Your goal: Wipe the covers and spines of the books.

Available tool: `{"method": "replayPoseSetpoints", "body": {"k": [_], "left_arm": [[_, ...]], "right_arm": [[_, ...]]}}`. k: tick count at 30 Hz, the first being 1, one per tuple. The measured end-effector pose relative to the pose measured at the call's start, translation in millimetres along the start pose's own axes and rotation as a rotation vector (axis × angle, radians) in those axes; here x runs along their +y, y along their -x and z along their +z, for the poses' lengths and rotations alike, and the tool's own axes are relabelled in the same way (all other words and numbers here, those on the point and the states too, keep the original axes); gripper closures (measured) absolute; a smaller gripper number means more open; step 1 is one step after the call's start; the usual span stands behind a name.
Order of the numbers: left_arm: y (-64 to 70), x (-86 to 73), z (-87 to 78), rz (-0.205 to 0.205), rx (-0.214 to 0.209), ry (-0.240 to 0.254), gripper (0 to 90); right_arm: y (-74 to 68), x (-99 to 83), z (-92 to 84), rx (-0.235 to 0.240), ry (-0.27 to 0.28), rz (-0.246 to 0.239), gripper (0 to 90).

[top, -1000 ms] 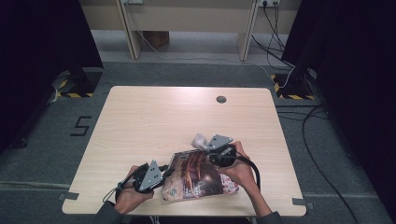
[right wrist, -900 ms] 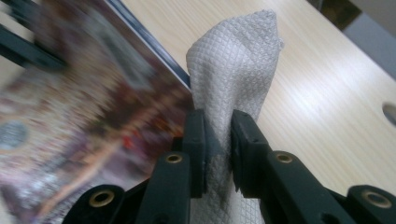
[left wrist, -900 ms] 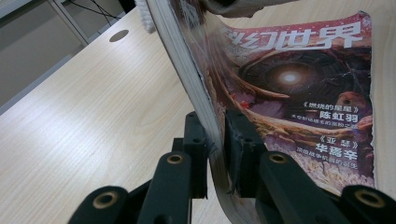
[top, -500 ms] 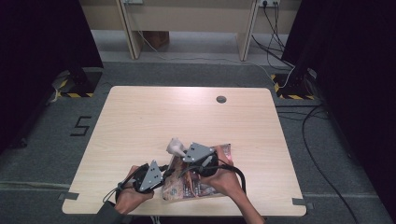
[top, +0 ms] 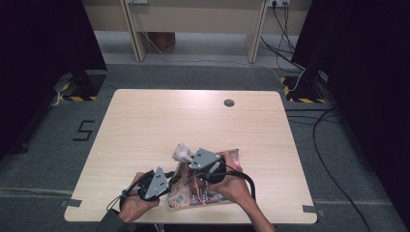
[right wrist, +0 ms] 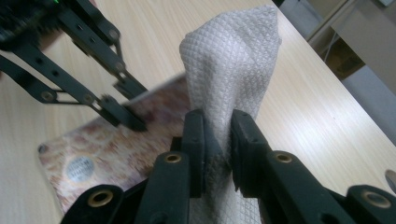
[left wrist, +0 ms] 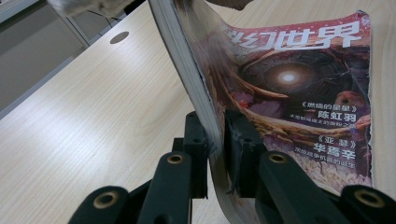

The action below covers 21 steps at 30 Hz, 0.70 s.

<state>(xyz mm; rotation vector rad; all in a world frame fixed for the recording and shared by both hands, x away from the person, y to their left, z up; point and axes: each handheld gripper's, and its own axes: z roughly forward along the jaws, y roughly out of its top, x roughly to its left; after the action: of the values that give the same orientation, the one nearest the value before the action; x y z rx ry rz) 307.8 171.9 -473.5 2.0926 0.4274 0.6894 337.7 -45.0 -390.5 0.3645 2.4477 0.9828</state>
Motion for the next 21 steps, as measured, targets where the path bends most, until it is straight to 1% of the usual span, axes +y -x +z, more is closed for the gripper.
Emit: {"method": "replayPoseSetpoints", "body": {"k": [2,3,9,11,12,14,16,20,21], "left_arm": [[-0.3,-0.5,0.1,-0.005,-0.001,0.000,79.3],[-0.3,-0.5,0.2,-0.005,0.000,-0.001,79.2],[-0.2,-0.2,-0.1,0.000,0.002,-0.001,79.0],[-0.7,0.0,0.2,0.000,0.002,-0.001,78.9],[-0.7,-0.3,0.3,-0.002,0.002,-0.001,78.9],[-0.2,-0.3,-0.1,0.000,0.002,-0.002,78.8],[-0.6,-0.1,0.1,0.003,0.001,-0.002,78.6],[0.4,0.1,-0.1,0.005,0.004,0.003,78.5],[0.2,0.4,0.0,0.008,0.004,0.004,78.4]], "right_arm": [[3.3,-2.6,0.7,0.001,-0.005,-0.002,77.6],[5.6,-5.3,1.8,-0.001,-0.014,0.005,77.6],[22.5,-24.0,6.4,-0.007,-0.056,0.059,77.5],[28.0,-29.7,7.6,-0.006,-0.069,0.084,77.5],[31.0,-32.6,8.5,-0.012,-0.073,0.083,77.5],[35.7,-38.5,10.2,-0.011,-0.090,0.109,77.5],[40.1,-44.1,12.0,-0.018,-0.104,0.119,77.5],[49.4,-55.5,14.9,-0.025,-0.131,0.157,77.5],[52.3,-58.5,15.6,-0.030,-0.138,0.158,77.5]]}}
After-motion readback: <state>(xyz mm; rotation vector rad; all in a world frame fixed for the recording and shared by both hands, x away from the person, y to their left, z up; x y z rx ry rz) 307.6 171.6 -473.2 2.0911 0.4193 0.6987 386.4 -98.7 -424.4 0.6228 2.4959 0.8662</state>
